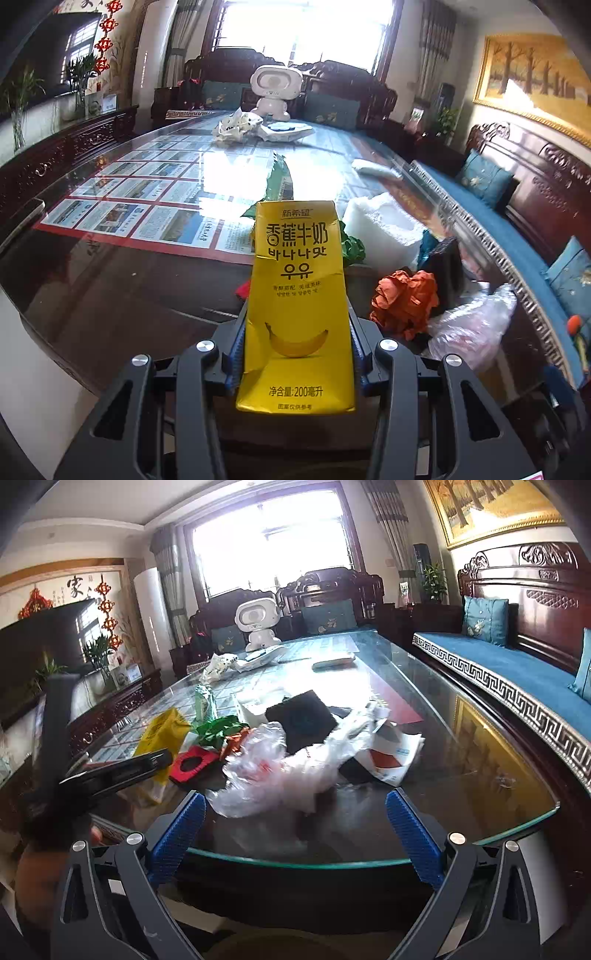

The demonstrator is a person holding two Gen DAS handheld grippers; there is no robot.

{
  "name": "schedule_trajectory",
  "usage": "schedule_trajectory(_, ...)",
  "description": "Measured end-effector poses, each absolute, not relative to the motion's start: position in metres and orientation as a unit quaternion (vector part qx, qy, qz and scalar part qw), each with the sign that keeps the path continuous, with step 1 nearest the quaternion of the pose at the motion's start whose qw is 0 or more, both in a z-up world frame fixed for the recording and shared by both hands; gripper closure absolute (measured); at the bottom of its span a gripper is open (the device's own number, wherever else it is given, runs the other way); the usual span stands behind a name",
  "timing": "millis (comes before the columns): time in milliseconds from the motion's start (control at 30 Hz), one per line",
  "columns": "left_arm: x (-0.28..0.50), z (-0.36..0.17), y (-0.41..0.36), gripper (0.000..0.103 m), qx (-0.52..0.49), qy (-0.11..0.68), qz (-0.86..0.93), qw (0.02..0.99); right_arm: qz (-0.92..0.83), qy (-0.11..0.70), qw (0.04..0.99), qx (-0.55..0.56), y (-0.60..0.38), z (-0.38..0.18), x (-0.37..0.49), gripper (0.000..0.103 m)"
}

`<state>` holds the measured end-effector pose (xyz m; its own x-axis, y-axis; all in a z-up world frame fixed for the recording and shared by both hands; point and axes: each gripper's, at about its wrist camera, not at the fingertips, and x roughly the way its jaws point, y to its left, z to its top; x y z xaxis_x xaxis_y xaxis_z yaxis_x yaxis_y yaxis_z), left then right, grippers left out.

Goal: Collect trash
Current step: 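Grasp yellow banana-milk carton with left tool while right tool grasps clear plastic bag, then carry carton in left tool and bag in right tool over yellow bin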

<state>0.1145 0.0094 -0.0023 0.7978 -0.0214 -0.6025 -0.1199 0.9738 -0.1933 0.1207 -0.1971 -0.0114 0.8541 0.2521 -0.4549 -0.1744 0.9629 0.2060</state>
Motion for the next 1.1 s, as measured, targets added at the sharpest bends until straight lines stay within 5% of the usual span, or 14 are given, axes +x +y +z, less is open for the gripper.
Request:
schedule_trajectory(367,0.08,0.007,0.034,0.058,-0.097,0.29,0.001,0.952,0.091,0.293,0.945,0.11,-0.175,-0.028,0.181,0.014)
schedule_trajectory(533,0.073,0.005,0.034,0.058,-0.09,0.287,-0.01,0.954,0.096,0.317,0.936,0.118,-0.175,-0.036,0.194,0.052)
schedule_trajectory(633,0.071,0.003,0.037,0.058,-0.092,0.287,-0.013,0.953,0.11,0.312,0.936,0.12,-0.178,-0.037,0.19,0.064)
schedule_trajectory(1100,0.022,0.016,0.021,0.058,-0.058,0.28,-0.026,0.958,0.172,0.231,0.952,0.105,-0.196,0.017,0.1,0.067)
